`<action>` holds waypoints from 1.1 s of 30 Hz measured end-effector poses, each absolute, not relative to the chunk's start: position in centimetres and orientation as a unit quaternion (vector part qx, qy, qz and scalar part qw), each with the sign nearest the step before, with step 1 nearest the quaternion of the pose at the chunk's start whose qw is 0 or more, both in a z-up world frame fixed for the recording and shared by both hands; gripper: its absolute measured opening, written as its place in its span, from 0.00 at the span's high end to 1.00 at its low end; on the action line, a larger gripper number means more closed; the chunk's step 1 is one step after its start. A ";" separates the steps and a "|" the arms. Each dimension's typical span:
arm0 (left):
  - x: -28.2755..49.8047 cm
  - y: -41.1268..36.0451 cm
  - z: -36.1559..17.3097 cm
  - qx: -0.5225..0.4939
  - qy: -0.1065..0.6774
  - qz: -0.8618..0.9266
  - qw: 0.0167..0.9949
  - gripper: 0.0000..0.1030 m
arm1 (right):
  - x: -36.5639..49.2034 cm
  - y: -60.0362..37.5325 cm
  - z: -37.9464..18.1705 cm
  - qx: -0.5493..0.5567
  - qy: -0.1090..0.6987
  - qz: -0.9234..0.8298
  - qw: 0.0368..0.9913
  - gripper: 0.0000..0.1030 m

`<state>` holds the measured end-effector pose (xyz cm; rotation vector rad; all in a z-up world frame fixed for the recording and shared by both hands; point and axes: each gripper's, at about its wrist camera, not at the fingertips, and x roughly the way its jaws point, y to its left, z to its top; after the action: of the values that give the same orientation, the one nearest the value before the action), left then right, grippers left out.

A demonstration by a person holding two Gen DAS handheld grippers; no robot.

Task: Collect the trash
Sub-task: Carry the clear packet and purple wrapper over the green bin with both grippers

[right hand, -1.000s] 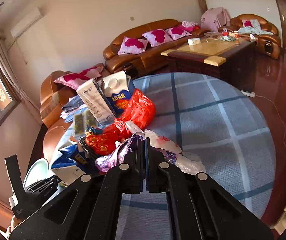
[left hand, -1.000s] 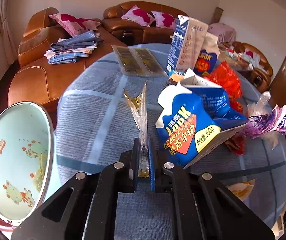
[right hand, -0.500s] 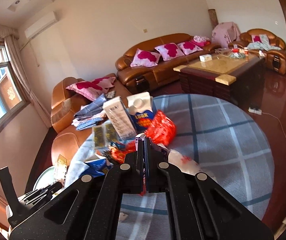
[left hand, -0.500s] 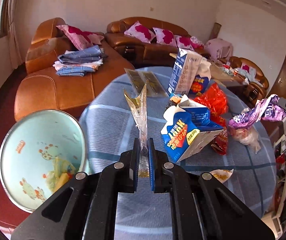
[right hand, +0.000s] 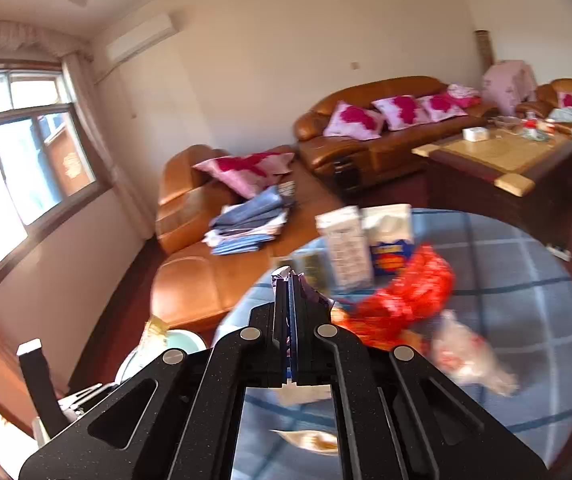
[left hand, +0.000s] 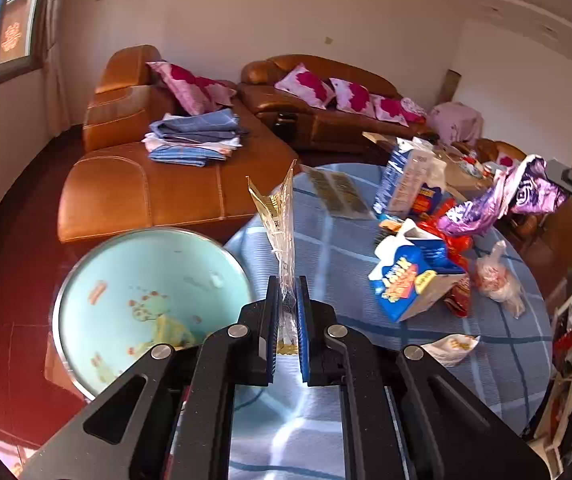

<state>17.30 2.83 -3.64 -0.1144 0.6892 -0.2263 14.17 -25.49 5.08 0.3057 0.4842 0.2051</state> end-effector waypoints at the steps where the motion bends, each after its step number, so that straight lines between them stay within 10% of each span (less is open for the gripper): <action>1: 17.2 3.5 -3.6 -0.058 0.336 -0.104 0.934 0.92 | 14.4 -24.7 5.3 0.148 0.239 0.108 0.954 0.98; 33: 18.5 15.2 -8.2 -0.108 0.371 0.003 0.922 0.92 | 23.5 -1.4 -4.5 0.056 0.390 0.238 0.888 0.98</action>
<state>18.47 15.16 -8.24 -0.2209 0.7617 0.0061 23.51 -1.42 -4.50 0.1164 0.8099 0.4953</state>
